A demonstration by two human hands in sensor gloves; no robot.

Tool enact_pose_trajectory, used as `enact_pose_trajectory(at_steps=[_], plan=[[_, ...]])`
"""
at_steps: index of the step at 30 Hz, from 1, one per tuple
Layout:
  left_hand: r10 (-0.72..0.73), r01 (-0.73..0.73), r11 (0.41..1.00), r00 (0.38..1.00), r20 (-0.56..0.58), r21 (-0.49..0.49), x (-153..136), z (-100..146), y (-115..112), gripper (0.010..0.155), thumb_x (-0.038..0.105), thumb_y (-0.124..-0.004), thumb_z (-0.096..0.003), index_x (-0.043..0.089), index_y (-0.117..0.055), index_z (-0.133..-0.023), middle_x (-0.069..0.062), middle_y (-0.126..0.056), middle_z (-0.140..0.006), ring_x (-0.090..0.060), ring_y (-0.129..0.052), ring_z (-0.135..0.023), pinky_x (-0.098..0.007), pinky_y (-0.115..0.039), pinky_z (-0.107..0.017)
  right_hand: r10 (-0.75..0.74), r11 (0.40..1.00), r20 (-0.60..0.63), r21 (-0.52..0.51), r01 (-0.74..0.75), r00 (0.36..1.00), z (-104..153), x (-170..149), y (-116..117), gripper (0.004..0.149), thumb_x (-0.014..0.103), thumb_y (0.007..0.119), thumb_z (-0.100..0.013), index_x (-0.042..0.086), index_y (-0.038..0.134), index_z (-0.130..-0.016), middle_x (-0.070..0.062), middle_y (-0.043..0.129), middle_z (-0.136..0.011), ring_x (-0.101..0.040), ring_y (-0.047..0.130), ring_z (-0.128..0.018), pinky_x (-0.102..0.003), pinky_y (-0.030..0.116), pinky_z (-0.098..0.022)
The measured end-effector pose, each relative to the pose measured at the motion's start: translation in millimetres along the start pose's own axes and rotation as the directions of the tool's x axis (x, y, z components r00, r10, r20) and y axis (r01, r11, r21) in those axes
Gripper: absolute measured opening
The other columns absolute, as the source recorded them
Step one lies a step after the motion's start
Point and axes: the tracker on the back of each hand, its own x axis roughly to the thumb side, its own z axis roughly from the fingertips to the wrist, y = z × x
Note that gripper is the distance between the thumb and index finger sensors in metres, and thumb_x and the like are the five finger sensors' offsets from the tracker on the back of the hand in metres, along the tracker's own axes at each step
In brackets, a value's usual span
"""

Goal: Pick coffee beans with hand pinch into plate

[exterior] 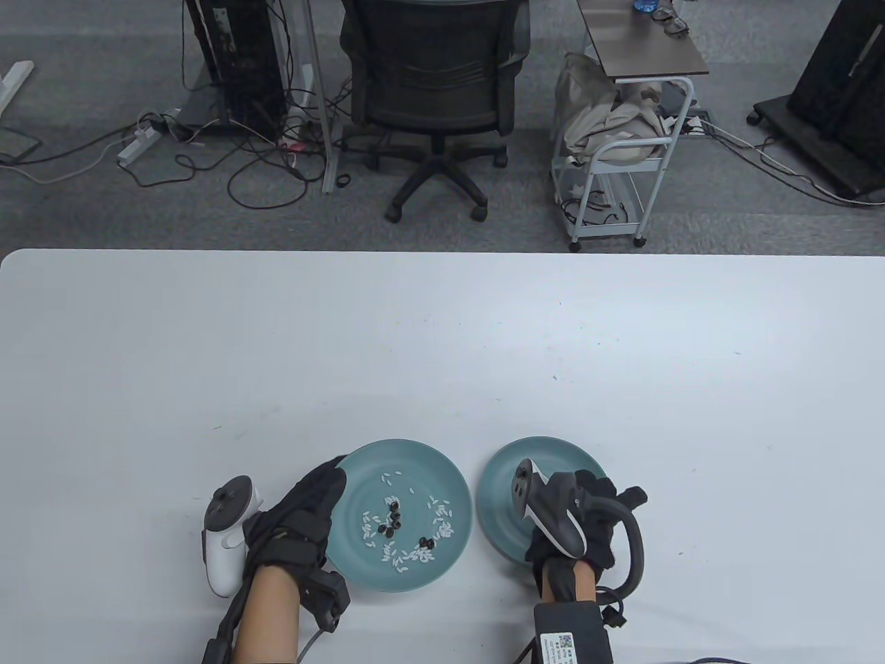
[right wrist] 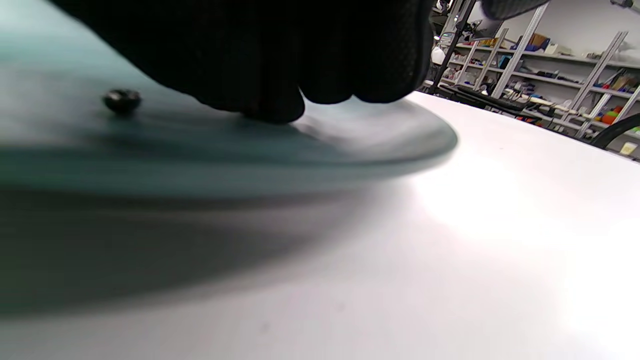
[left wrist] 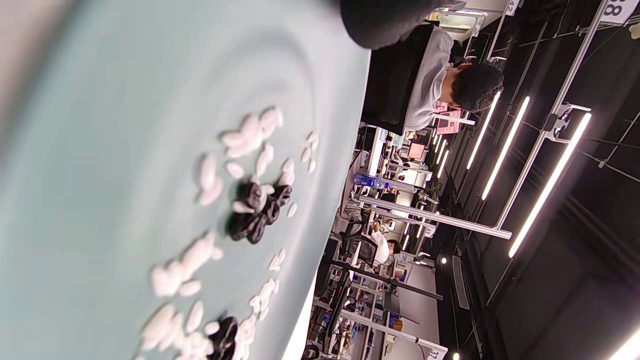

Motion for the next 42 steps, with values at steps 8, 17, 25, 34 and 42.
enact_pose_trajectory(at_steps=[8, 17, 25, 34, 42], plan=[[0.002, -0.002, 1.000, 1.000, 0.011, 0.010, 1.0, 0.9, -1.2, 0.053, 0.033, -0.061, -0.0693, 0.013, -0.054, -0.117, -0.021, -0.089, -0.100, -0.035, -0.102, -0.067, -0.046, -0.092, -0.045, -0.360, 0.927, -0.062, -0.137, 0.349, 0.931, 11.2, -30.8, -20.4, 0.040, 0.037, 0.078, -0.051, 0.019, 0.081, -0.087, -0.011, 0.069, -0.098, -0.038, 0.075, -0.081, -0.076, 0.046, -0.068], [-0.014, 0.014, 1.000, 1.000, 0.020, 0.012, 3.0, 1.4, -1.0, 0.053, 0.032, -0.061, -0.0691, 0.012, -0.053, -0.117, -0.021, -0.088, -0.102, -0.034, -0.102, -0.068, -0.047, -0.092, -0.045, -0.506, 0.823, 0.075, -0.255, 0.507, 0.859, 26.6, -32.1, -45.4, 0.045, 0.042, 0.077, -0.051, 0.018, 0.080, -0.089, -0.012, 0.069, -0.098, -0.039, 0.075, -0.081, -0.075, 0.048, -0.067], [-0.031, 0.031, 0.999, 1.000, 0.006, 0.021, 2.1, 1.3, -0.4, 0.053, 0.033, -0.059, -0.0693, 0.013, -0.051, -0.118, -0.022, -0.088, -0.098, -0.035, -0.100, -0.070, -0.048, -0.090, -0.047, -0.618, 0.677, 0.486, -0.070, 0.733, 0.618, 60.5, 0.4, -79.3, 0.048, 0.046, 0.079, -0.050, 0.017, 0.081, -0.087, -0.013, 0.069, -0.097, -0.040, 0.075, -0.080, -0.071, 0.054, -0.067], [-0.039, 0.039, 0.999, 0.999, 0.005, 0.011, 2.9, 2.0, -3.3, 0.053, 0.033, -0.059, -0.0694, 0.013, -0.050, -0.118, -0.022, -0.087, -0.097, -0.035, -0.099, -0.070, -0.047, -0.089, -0.047, -0.326, 0.862, 0.632, -0.107, 0.496, 0.703, 100.0, 57.3, -83.6, 0.039, 0.045, 0.081, -0.049, 0.023, 0.086, -0.081, -0.012, 0.069, -0.098, -0.040, 0.074, -0.083, -0.072, 0.052, -0.068], [-0.026, 0.026, 1.000, 1.000, 0.005, 0.003, 2.4, 0.6, -3.4, 0.054, 0.034, -0.059, -0.0696, 0.013, -0.050, -0.118, -0.022, -0.087, -0.097, -0.035, -0.099, -0.070, -0.047, -0.089, -0.048, -0.180, 0.938, 0.608, -0.131, 0.321, 0.774, 108.1, 80.5, -74.8, 0.038, 0.041, 0.080, -0.050, 0.022, 0.085, -0.083, -0.012, 0.067, -0.099, -0.040, 0.073, -0.083, -0.072, 0.052, -0.069]])
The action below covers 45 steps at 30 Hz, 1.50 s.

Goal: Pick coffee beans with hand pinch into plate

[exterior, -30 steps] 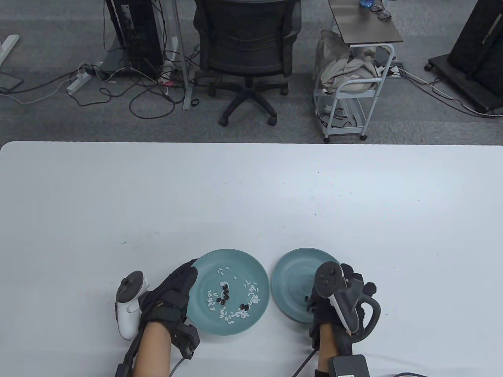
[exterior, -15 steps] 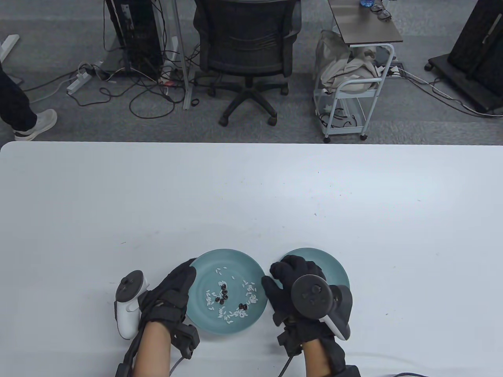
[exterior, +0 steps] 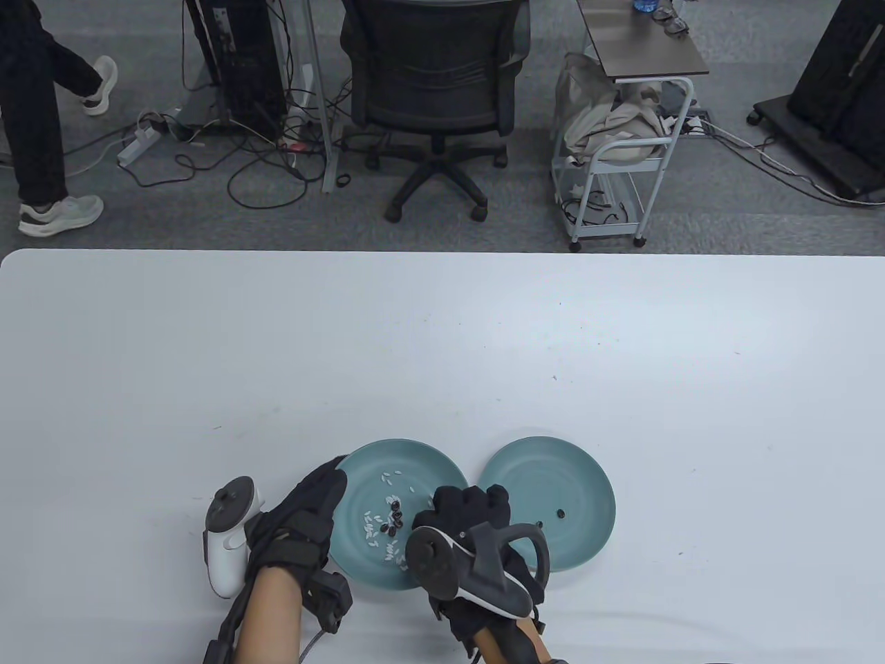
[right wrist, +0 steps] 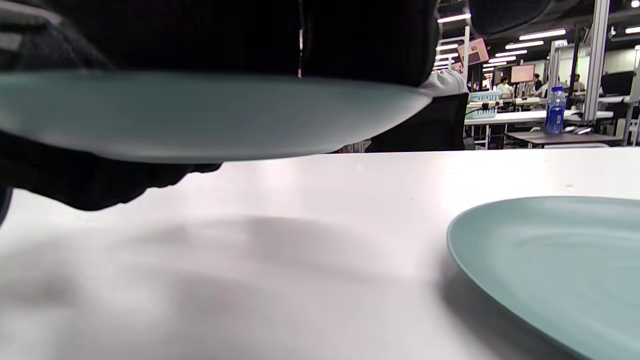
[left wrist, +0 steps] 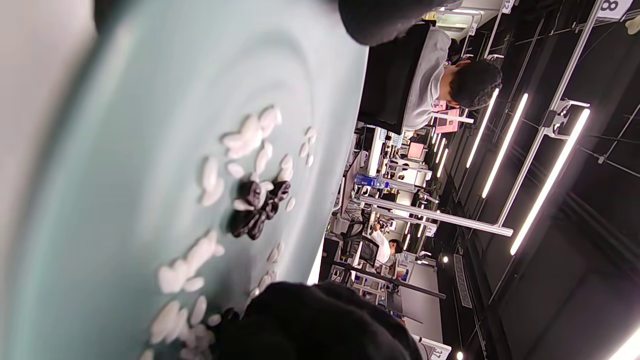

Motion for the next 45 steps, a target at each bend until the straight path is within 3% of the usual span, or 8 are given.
enact_pose_trajectory(at_steps=[4, 12, 19, 25, 33, 39, 45], plan=[[0.020, -0.020, 1.000, 1.000, 0.002, -0.008, -0.8, -1.0, 1.3, 0.054, 0.034, -0.059, -0.0695, 0.013, -0.050, -0.119, -0.023, -0.086, -0.098, -0.036, -0.098, -0.071, -0.048, -0.089, -0.048, 0.041, 0.999, -0.006, 0.021, -0.041, 0.999, -2.1, 3.9, 4.5, 0.038, 0.039, 0.082, -0.050, 0.022, 0.084, -0.084, -0.012, 0.068, -0.099, -0.040, 0.073, -0.083, -0.072, 0.052, -0.069], [0.023, -0.023, 1.000, 1.000, -0.003, -0.021, -0.5, -0.1, 0.9, 0.054, 0.034, -0.060, -0.0696, 0.014, -0.050, -0.119, -0.024, -0.086, -0.098, -0.038, -0.097, -0.072, -0.049, -0.088, -0.049, -0.018, 0.999, -0.015, 0.035, 0.019, 1.000, -4.1, 0.7, 7.2, 0.038, 0.038, 0.082, -0.050, 0.021, 0.085, -0.084, -0.012, 0.068, -0.099, -0.040, 0.073, -0.083, -0.072, 0.051, -0.069], [0.001, -0.001, 1.000, 1.000, -0.011, -0.023, -1.1, 1.2, 3.7, 0.054, 0.035, -0.061, -0.0695, 0.014, -0.051, -0.118, -0.024, -0.086, -0.097, -0.038, -0.098, -0.071, -0.049, -0.088, -0.048, 0.098, 0.995, 0.027, 0.029, -0.098, 0.995, -4.2, 15.9, 9.2, 0.038, 0.036, 0.082, -0.050, 0.025, 0.084, -0.086, -0.012, 0.067, -0.100, -0.041, 0.073, -0.085, -0.073, 0.050, -0.069], [0.009, -0.010, 0.998, 1.000, -0.015, -0.059, -1.3, -0.3, 1.8, 0.054, 0.035, -0.061, -0.0694, 0.014, -0.052, -0.118, -0.024, -0.087, -0.096, -0.038, -0.098, -0.070, -0.049, -0.088, -0.048, 0.104, 0.992, 0.039, 0.066, -0.107, 0.994, -5.6, 20.2, 10.4, 0.040, 0.033, 0.081, -0.049, 0.014, 0.082, -0.084, -0.011, 0.070, -0.096, -0.041, 0.073, -0.084, -0.073, 0.050, -0.069], [-0.007, 0.006, 0.998, 1.000, -0.007, -0.068, 0.5, 0.5, 0.4, 0.054, 0.035, -0.061, -0.0694, 0.014, -0.053, -0.118, -0.023, -0.088, -0.096, -0.037, -0.099, -0.070, -0.049, -0.089, -0.047, 0.048, 0.997, 0.039, 0.053, -0.050, 0.998, -3.9, 13.7, 9.0, 0.041, 0.035, 0.082, -0.048, 0.013, 0.082, -0.081, -0.011, 0.072, -0.094, -0.041, 0.074, -0.083, -0.074, 0.049, -0.069], [-0.041, 0.040, 0.997, 0.999, -0.022, -0.064, -0.6, 0.4, 1.3, 0.054, 0.035, -0.062, -0.0693, 0.014, -0.054, -0.118, -0.024, -0.088, -0.095, -0.038, -0.099, -0.069, -0.049, -0.089, -0.047, 0.046, 0.989, 0.030, 0.136, -0.050, 0.998, -7.6, 15.1, 15.3, 0.041, 0.036, 0.081, -0.048, 0.014, 0.080, -0.083, -0.010, 0.070, -0.095, -0.041, 0.073, -0.084, -0.074, 0.049, -0.069], [-0.041, 0.041, 0.997, 0.999, -0.009, -0.059, 0.7, 0.6, 0.6, 0.054, 0.035, -0.061, -0.0695, 0.015, -0.053, -0.118, -0.023, -0.089, -0.095, -0.037, -0.099, -0.069, -0.048, -0.089, -0.047, -0.008, 0.998, 0.047, 0.057, 0.006, 0.999, -5.8, 10.0, 13.7, 0.041, 0.037, 0.082, -0.047, 0.014, 0.081, -0.080, -0.010, 0.072, -0.093, -0.041, 0.074, -0.082, -0.073, 0.050, -0.069]])
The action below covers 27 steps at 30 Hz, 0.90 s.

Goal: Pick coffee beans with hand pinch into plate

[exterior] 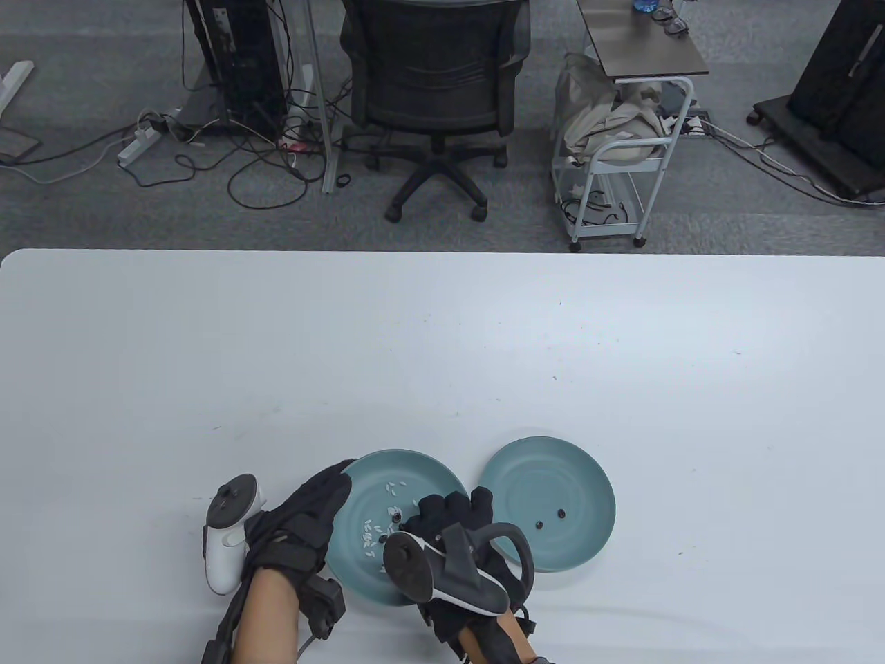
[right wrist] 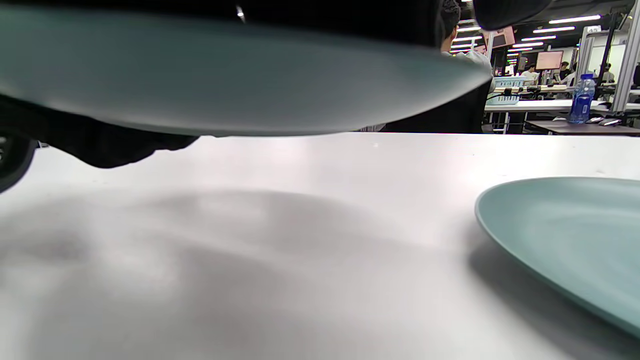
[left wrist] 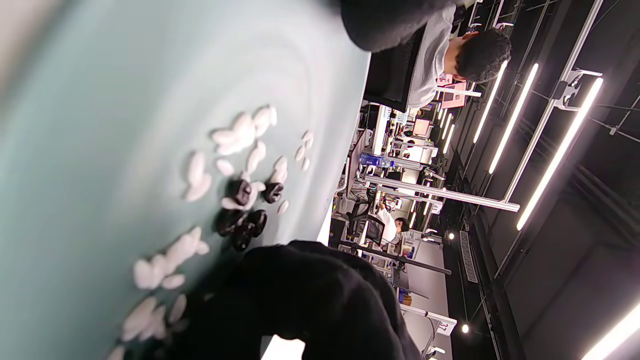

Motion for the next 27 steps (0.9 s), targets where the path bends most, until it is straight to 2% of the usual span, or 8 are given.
enact_pose_trajectory(at_steps=[2, 8, 14, 21, 24, 26, 27], plan=[[-0.010, 0.010, 1.000, 1.000, -0.003, 0.012, -0.2, -0.2, -0.4, 0.054, 0.035, -0.061, -0.0693, 0.015, -0.053, -0.118, -0.023, -0.089, -0.094, -0.036, -0.100, -0.068, -0.048, -0.090, -0.046, -0.029, 0.999, -0.001, 0.016, 0.029, 1.000, -0.7, -2.6, 1.5, 0.041, 0.037, 0.081, -0.047, 0.014, 0.081, -0.080, -0.010, 0.072, -0.093, -0.041, 0.074, -0.082, -0.073, 0.049, -0.069], [0.006, -0.006, 1.000, 1.000, 0.011, 0.020, 0.3, 0.5, 0.3, 0.053, 0.035, -0.061, -0.0696, 0.015, -0.052, -0.118, -0.022, -0.089, -0.095, -0.035, -0.100, -0.069, -0.047, -0.090, -0.047, -0.085, 0.996, 0.015, -0.039, 0.085, 0.996, 0.9, -5.7, -3.3, 0.041, 0.038, 0.081, -0.047, 0.014, 0.081, -0.080, -0.009, 0.072, -0.093, -0.040, 0.074, -0.082, -0.073, 0.050, -0.069], [0.004, -0.004, 1.000, 1.000, 0.011, 0.026, 0.0, 0.2, 0.2, 0.053, 0.035, -0.060, -0.0696, 0.015, -0.052, -0.118, -0.022, -0.088, -0.095, -0.036, -0.099, -0.069, -0.047, -0.090, -0.047, -0.152, 0.981, 0.049, -0.116, 0.156, 0.987, 1.4, -8.4, -1.9, 0.041, 0.038, 0.081, -0.047, 0.015, 0.081, -0.080, -0.009, 0.072, -0.093, -0.040, 0.074, -0.082, -0.073, 0.050, -0.069], [0.018, -0.019, 0.999, 1.000, 0.016, 0.032, 0.1, 0.4, 0.2, 0.053, 0.035, -0.060, -0.0697, 0.015, -0.052, -0.118, -0.022, -0.088, -0.095, -0.035, -0.099, -0.070, -0.047, -0.090, -0.047, -0.250, 0.935, 0.057, -0.246, 0.256, 0.967, 6.9, -23.8, -16.3, 0.041, 0.038, 0.081, -0.046, 0.015, 0.081, -0.080, -0.009, 0.072, -0.093, -0.040, 0.074, -0.082, -0.072, 0.051, -0.069], [0.019, -0.020, 0.999, 1.000, 0.017, 0.035, 0.3, 0.6, 0.2, 0.053, 0.035, -0.060, -0.0697, 0.015, -0.052, -0.118, -0.022, -0.088, -0.095, -0.035, -0.099, -0.070, -0.047, -0.089, -0.047, -0.332, 0.895, 0.029, -0.307, 0.325, 0.943, 9.7, -41.1, -21.4, 0.040, 0.038, 0.081, -0.046, 0.015, 0.081, -0.080, -0.009, 0.072, -0.093, -0.039, 0.074, -0.082, -0.072, 0.051, -0.069], [0.003, -0.003, 0.999, 1.000, 0.015, 0.042, 0.9, 0.7, -0.5, 0.053, 0.035, -0.060, -0.0697, 0.015, -0.051, -0.118, -0.022, -0.088, -0.095, -0.035, -0.099, -0.070, -0.047, -0.089, -0.048, -0.496, 0.821, 0.027, -0.311, 0.479, 0.868, 9.7, -56.4, -18.9, 0.041, 0.038, 0.081, -0.047, 0.015, 0.081, -0.080, -0.009, 0.072, -0.093, -0.040, 0.074, -0.082, -0.072, 0.051, -0.069], [-0.006, 0.005, 0.999, 1.000, 0.014, 0.042, 0.9, 0.6, -0.8, 0.054, 0.035, -0.060, -0.0697, 0.015, -0.051, -0.118, -0.022, -0.088, -0.095, -0.035, -0.099, -0.070, -0.048, -0.089, -0.047, -0.595, 0.759, 0.024, -0.310, 0.572, 0.803, 9.2, -65.0, -16.2, 0.041, 0.037, 0.081, -0.047, 0.014, 0.081, -0.080, -0.010, 0.072, -0.093, -0.041, 0.073, -0.082, -0.073, 0.050, -0.068]])
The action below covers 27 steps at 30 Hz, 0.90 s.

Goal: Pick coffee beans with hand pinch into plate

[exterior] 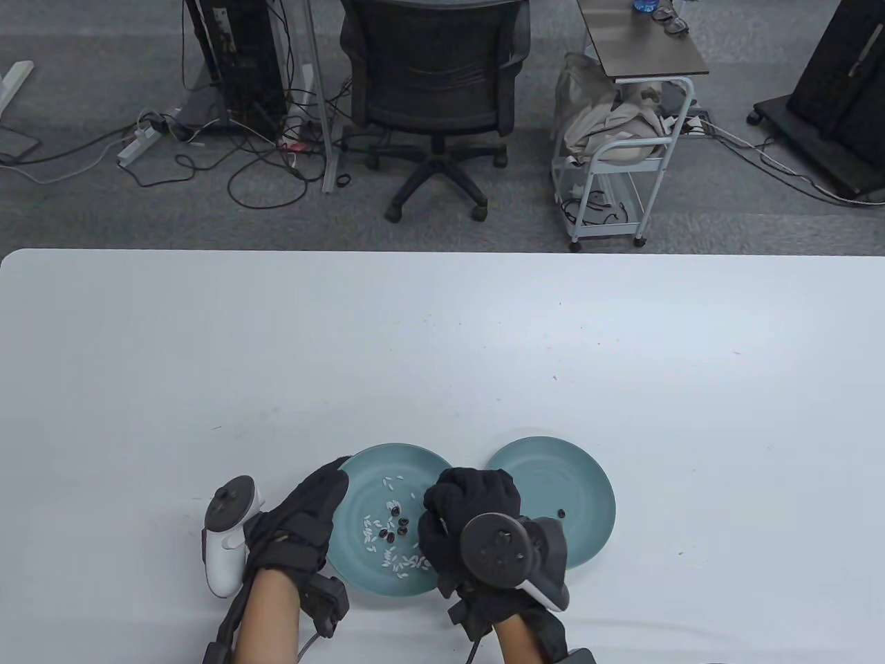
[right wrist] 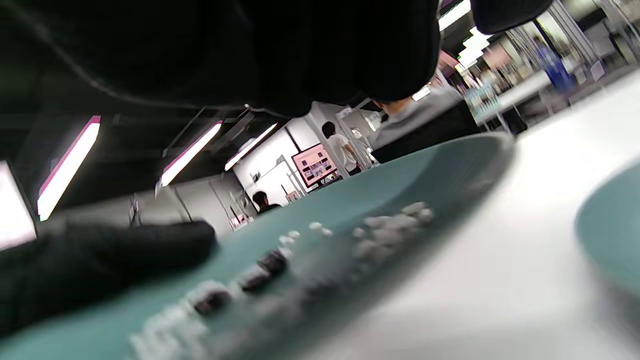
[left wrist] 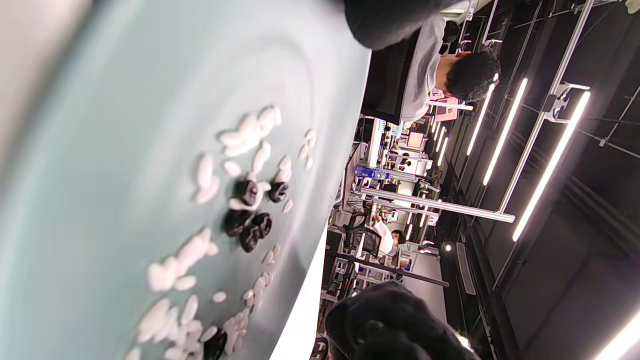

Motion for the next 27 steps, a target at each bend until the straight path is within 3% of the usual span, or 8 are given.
enact_pose_trajectory(at_steps=[4, 8, 12, 16, 22, 27], plan=[[0.011, -0.011, 1.000, 1.000, 0.001, -0.009, 0.0, 0.4, 0.0, 0.054, 0.035, -0.059, -0.0697, 0.015, -0.051, -0.118, -0.022, -0.087, -0.095, -0.035, -0.099, -0.070, -0.047, -0.089, -0.048, -0.062, 0.996, -0.076, -0.062, 0.057, 0.995, -1.7, -21.6, -14.3, 0.041, 0.037, 0.081, -0.047, 0.013, 0.080, -0.080, -0.011, 0.071, -0.093, -0.041, 0.072, -0.082, -0.073, 0.050, -0.068], [0.018, -0.018, 1.000, 1.000, 0.003, -0.011, -0.1, 0.4, -0.3, 0.054, 0.035, -0.059, -0.0698, 0.015, -0.051, -0.118, -0.022, -0.087, -0.095, -0.035, -0.099, -0.070, -0.047, -0.089, -0.048, 0.094, 0.985, -0.134, -0.132, -0.111, 0.987, -0.2, -34.5, -26.6, 0.041, 0.037, 0.081, -0.047, 0.014, 0.080, -0.080, -0.010, 0.071, -0.093, -0.041, 0.073, -0.082, -0.073, 0.050, -0.068], [0.025, -0.025, 1.000, 1.000, 0.005, -0.016, 0.1, 0.8, -0.6, 0.054, 0.035, -0.059, -0.0697, 0.015, -0.051, -0.118, -0.022, -0.088, -0.094, -0.035, -0.099, -0.070, -0.047, -0.089, -0.048, 0.263, 0.948, -0.227, -0.120, -0.295, 0.938, -0.3, -47.8, -30.3, 0.040, 0.037, 0.081, -0.047, 0.014, 0.080, -0.081, -0.010, 0.070, -0.094, -0.041, 0.072, -0.082, -0.074, 0.049, -0.068], [0.027, -0.027, 1.000, 1.000, 0.005, -0.009, 0.0, 1.1, -0.2, 0.053, 0.035, -0.059, -0.0697, 0.015, -0.051, -0.118, -0.022, -0.087, -0.094, -0.035, -0.099, -0.070, -0.047, -0.089, -0.047, 0.445, 0.880, -0.316, -0.016, -0.474, 0.838, -1.6, -64.3, -25.3, 0.040, 0.037, 0.081, -0.047, 0.015, 0.080, -0.081, -0.010, 0.070, -0.094, -0.040, 0.072, -0.083, -0.073, 0.049, -0.069], [0.036, -0.036, 0.999, 0.999, 0.007, -0.010, -0.1, 1.7, 0.4, 0.053, 0.035, -0.059, -0.0697, 0.015, -0.051, -0.118, -0.022, -0.088, -0.094, -0.035, -0.099, -0.069, -0.047, -0.089, -0.047, 0.545, 0.829, -0.380, 0.108, -0.549, 0.748, -1.9, -79.4, -18.0, 0.039, 0.036, 0.081, -0.048, 0.015, 0.080, -0.082, -0.010, 0.069, -0.095, -0.040, 0.072, -0.083, -0.073, 0.049, -0.069], [0.034, -0.034, 0.999, 0.999, 0.005, -0.012, -0.2, 1.6, 0.0, 0.053, 0.035, -0.059, -0.0697, 0.015, -0.051, -0.118, -0.022, -0.088, -0.094, -0.035, -0.099, -0.069, -0.047, -0.089, -0.047, 0.699, 0.707, -0.379, 0.239, -0.665, 0.607, -4.7, -80.1, -9.1, 0.039, 0.036, 0.081, -0.048, 0.016, 0.081, -0.081, -0.009, 0.071, -0.094, -0.039, 0.073, -0.083, -0.073, 0.050, -0.069]])
